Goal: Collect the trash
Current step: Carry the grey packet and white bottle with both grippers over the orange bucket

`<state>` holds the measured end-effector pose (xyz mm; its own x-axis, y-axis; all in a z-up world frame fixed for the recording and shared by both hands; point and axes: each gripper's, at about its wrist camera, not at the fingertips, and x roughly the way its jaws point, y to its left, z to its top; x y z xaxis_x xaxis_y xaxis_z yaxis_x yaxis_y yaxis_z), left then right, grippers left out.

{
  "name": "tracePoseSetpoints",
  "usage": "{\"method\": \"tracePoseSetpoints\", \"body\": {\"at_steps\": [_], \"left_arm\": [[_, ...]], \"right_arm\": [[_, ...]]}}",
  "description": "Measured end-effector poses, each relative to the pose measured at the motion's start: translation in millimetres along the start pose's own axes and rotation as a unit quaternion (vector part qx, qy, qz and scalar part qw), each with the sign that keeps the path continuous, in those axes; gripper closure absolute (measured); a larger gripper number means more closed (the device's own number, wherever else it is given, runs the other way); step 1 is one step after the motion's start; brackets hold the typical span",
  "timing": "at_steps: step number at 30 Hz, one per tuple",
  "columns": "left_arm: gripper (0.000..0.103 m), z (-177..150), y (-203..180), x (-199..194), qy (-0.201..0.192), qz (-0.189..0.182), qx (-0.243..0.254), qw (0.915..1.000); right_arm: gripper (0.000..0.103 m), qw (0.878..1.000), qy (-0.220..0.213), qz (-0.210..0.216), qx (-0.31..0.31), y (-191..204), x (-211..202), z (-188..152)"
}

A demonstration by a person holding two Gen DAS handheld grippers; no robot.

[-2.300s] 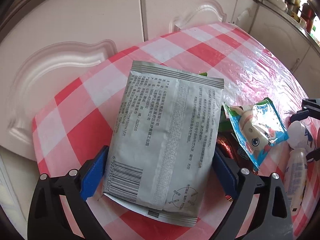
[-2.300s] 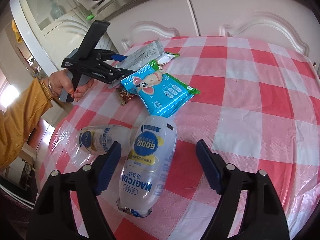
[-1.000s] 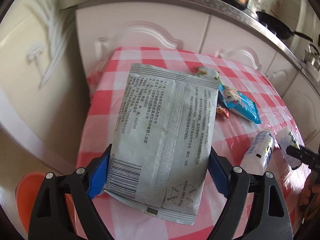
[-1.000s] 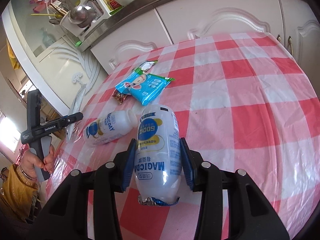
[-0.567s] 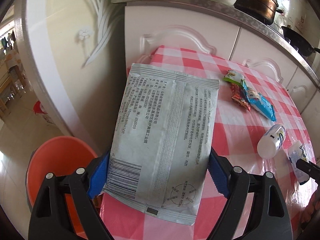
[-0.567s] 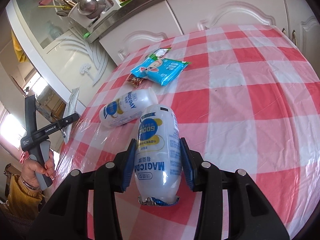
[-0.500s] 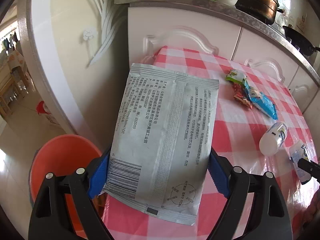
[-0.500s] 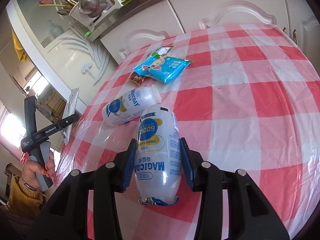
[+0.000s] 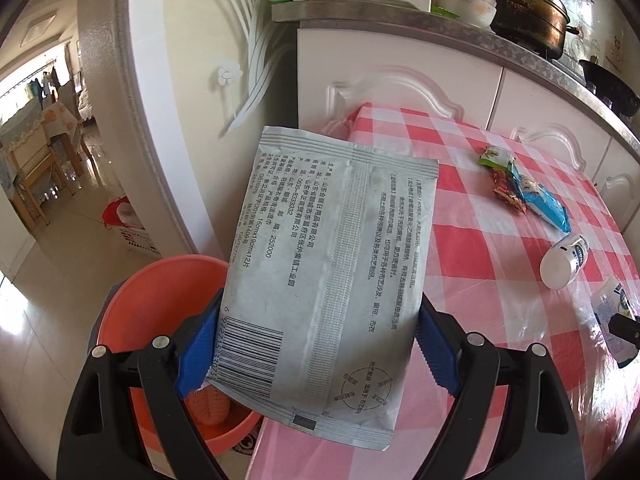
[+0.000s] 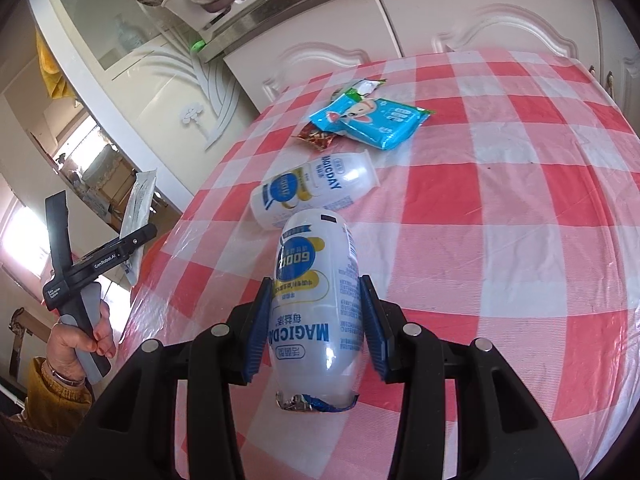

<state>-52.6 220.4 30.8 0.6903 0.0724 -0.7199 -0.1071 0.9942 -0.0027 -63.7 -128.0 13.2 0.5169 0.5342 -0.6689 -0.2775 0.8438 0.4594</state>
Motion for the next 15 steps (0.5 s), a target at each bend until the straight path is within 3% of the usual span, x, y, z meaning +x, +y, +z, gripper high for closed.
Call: {"method": "tracePoseSetpoints", "body": {"at_steps": [15], "left_arm": [[0.017,-16,38,-10,-0.001,0.015,-0.029,0.9995]], "right_arm": [[0.059,0.999,0.026,0.029,-0.019,37,18,6]]}}
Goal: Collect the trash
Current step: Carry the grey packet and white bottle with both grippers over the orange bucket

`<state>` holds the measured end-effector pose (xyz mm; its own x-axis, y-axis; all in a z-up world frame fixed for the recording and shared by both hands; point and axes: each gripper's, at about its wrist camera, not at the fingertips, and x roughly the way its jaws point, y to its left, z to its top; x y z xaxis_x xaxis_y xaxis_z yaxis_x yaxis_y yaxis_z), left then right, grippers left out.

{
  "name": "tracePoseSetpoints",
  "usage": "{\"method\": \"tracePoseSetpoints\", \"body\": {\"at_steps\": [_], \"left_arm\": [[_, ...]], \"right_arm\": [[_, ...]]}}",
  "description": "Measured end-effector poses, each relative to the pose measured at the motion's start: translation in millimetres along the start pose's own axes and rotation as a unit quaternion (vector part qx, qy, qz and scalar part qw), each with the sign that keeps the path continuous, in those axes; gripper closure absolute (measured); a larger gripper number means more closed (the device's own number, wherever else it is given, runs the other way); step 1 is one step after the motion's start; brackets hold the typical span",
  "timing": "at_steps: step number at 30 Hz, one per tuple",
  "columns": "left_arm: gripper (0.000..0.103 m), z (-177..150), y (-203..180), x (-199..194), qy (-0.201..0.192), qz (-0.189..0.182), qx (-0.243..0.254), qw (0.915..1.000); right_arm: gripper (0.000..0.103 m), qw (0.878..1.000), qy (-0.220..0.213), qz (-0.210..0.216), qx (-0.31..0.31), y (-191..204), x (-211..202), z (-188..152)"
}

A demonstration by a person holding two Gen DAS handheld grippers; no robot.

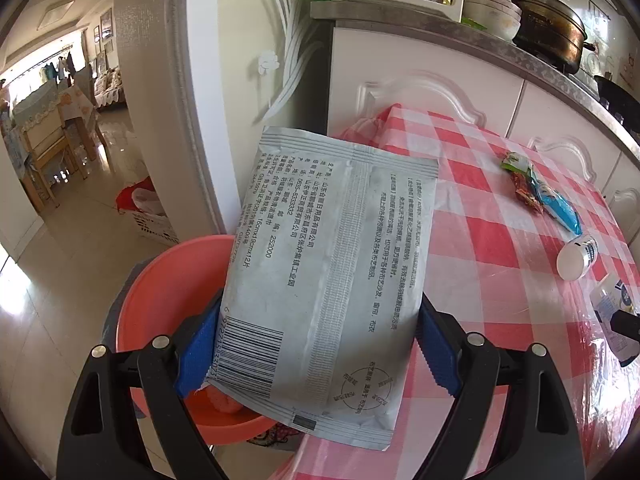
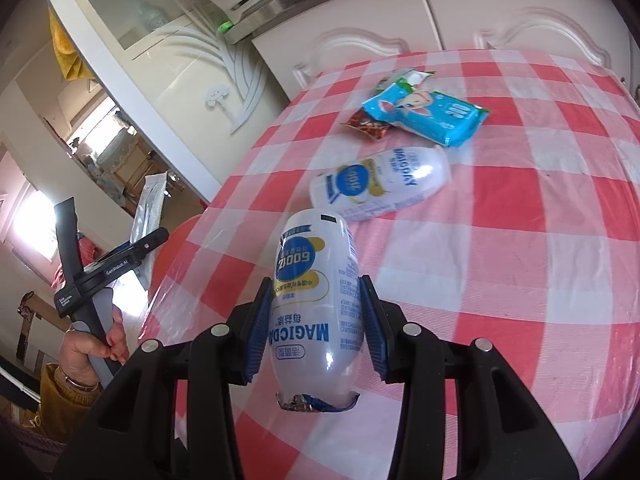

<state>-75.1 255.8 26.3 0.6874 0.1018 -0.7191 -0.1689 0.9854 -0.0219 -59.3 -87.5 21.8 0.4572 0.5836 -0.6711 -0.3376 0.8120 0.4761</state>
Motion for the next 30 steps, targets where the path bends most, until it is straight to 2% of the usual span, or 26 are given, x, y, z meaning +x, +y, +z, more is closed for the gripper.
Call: {"method": "tracePoseSetpoints", "body": {"at_steps": [19,30], "left_arm": [[0.017,-15,46,-6,-0.002,0.026,-0.04,0.9989],[0.017,-27,65,-1,0.01,0.036,-0.057,0.9977]], "right_arm": [[0.059,0.994,0.038,0.062,-0.076,88,46,26],[0.059,0.99,0.066,0.103,-0.076,124,78,41]]}}
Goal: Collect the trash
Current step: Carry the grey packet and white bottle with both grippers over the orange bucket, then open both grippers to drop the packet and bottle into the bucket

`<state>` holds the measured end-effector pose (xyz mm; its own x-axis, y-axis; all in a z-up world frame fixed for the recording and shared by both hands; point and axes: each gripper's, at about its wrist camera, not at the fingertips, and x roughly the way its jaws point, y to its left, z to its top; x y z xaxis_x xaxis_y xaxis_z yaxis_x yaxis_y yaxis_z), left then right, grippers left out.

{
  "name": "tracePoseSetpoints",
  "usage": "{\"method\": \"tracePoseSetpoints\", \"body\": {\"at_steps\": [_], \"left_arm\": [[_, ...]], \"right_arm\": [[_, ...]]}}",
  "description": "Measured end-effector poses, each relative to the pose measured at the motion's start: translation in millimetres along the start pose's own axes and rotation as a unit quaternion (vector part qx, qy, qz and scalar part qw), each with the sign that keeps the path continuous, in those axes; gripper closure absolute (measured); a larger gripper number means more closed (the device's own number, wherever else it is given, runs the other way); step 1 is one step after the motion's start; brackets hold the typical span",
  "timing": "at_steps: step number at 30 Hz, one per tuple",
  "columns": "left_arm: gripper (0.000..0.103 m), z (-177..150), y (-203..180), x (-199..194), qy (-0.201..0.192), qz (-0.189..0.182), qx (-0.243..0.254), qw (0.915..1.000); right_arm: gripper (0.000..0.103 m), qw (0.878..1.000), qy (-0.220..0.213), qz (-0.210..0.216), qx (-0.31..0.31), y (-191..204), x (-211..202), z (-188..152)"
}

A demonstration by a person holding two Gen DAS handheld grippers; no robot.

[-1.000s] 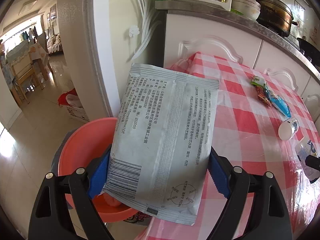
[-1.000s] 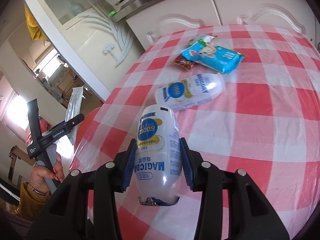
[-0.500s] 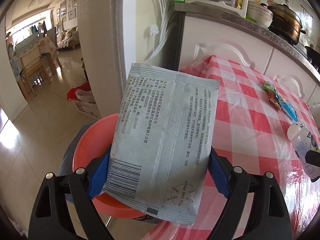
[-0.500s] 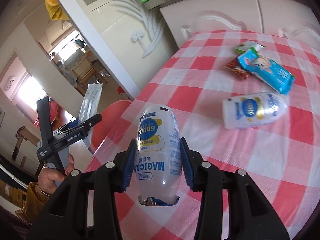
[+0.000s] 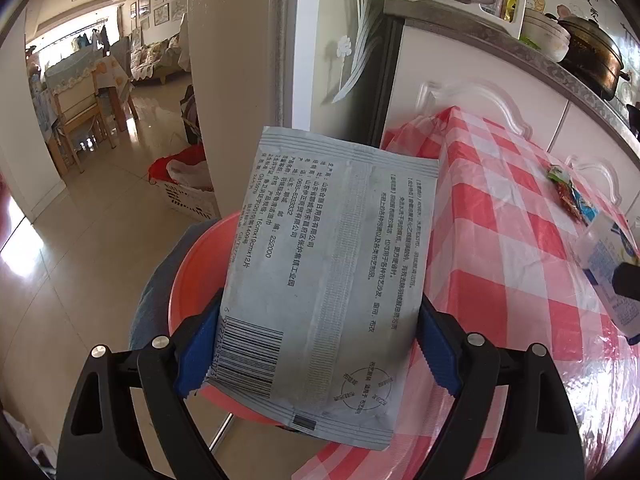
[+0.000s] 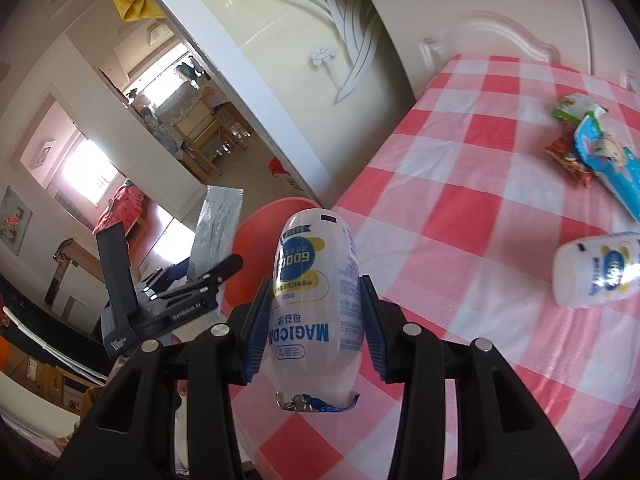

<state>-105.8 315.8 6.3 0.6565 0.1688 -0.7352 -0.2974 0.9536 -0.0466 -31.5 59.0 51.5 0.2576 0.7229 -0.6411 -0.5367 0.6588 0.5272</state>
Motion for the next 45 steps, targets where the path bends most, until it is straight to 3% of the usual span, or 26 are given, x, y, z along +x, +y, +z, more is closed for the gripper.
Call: {"method": "tracePoseSetpoints", "body": {"at_steps": [21,45], "left_arm": [[0.017,-12,35,19,0.019,0.015,-0.031,0.9992],[0.016,-15,48,49,0.045,0.019,-0.039,0.998]], "right_arm": [[0.059,0.998,0.046,0.038,-0.023,43,86,42],[0.057,0.996,0.083,0.029,-0.035,62,154,47]]}}
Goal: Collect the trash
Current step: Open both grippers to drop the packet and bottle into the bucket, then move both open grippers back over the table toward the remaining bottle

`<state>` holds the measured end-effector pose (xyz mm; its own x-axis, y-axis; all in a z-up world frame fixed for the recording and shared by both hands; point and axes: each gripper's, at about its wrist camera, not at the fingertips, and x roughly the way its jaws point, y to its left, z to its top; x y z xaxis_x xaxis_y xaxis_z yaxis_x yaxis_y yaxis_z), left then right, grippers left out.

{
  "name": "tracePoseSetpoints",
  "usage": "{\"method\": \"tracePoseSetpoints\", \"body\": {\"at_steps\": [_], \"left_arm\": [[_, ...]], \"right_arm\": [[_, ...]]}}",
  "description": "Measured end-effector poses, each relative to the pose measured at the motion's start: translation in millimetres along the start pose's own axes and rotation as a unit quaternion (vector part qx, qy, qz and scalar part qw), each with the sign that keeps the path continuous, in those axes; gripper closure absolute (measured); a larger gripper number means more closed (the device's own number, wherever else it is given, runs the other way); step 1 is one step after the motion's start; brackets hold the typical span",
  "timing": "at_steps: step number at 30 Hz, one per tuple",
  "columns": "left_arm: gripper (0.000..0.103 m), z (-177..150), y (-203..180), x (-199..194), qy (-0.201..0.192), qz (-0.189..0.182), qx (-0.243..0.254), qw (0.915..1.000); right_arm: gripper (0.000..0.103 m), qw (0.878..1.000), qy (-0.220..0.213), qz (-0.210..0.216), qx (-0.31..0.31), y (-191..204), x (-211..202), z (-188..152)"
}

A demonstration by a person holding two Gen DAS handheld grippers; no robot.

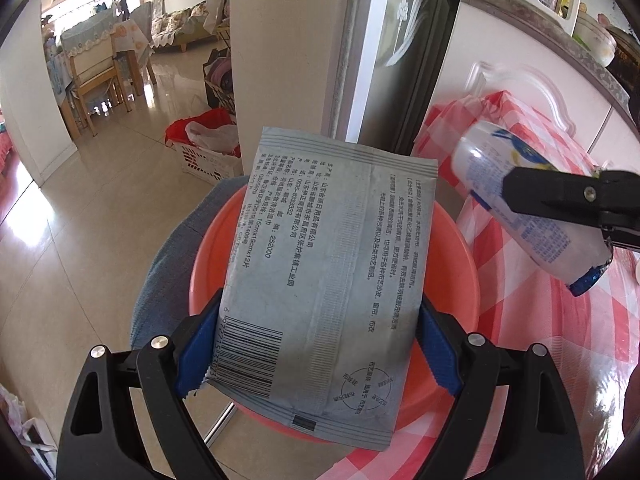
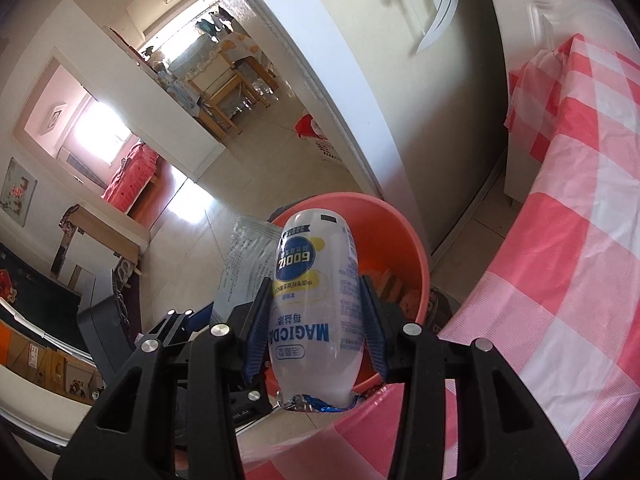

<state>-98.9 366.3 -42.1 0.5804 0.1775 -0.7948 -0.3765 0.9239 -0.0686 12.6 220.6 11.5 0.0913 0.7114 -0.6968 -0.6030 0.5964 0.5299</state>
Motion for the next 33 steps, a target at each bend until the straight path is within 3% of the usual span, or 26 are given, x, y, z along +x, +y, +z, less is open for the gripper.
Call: {"method": "tracePoseSetpoints", "body": {"at_steps": [3,8,15,24,33], "left_arm": [[0.014,1,0,8,0.013,0.01,0.007,0.9998],[0.013,5,8,7,0.014,0.013,-0.014,0.9997],[0.013,15,23,-14,-0.018,0.002,-0.043,0.9989],[0.013,15,6,-39,-0.029,-0.064,-0.052,0.9962],[0.013,17,-38,-58,-0.044,-0.132,-0.014,0.9901]], "right_arm": [[0.044,1.0,0.002,-0.015,-0.003,1,7,-1],[0.042,0.999,-0.027,-0.026,-0.006,3,-10,-6],[0.021,0.995,-0.082,-0.05,-0.025,9,-48,-13],[0.02,0.991,-0.115,-0.063,-0.021,-2,-84,-38],[0.019,0.985,-0.16,-0.062,0.006,-24,-128,-54]]}}
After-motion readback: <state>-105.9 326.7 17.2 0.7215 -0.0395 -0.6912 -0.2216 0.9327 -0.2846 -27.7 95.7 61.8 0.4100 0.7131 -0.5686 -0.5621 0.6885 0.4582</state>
